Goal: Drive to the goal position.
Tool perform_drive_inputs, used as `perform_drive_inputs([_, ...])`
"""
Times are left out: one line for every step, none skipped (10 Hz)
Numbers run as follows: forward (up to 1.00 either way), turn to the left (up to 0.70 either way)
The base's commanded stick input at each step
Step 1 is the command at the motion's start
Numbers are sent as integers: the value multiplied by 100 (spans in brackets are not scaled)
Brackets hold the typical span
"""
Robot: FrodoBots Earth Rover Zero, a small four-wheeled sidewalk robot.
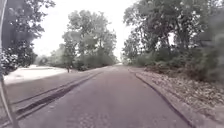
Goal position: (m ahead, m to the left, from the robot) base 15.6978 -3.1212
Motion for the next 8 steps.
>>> perform_drive_inputs([70,0])
perform_drive_inputs([70,0])
perform_drive_inputs([70,0])
perform_drive_inputs([70,0])
perform_drive_inputs([70,0])
perform_drive_inputs([70,0])
perform_drive_inputs([70,0])
perform_drive_inputs([70,0])
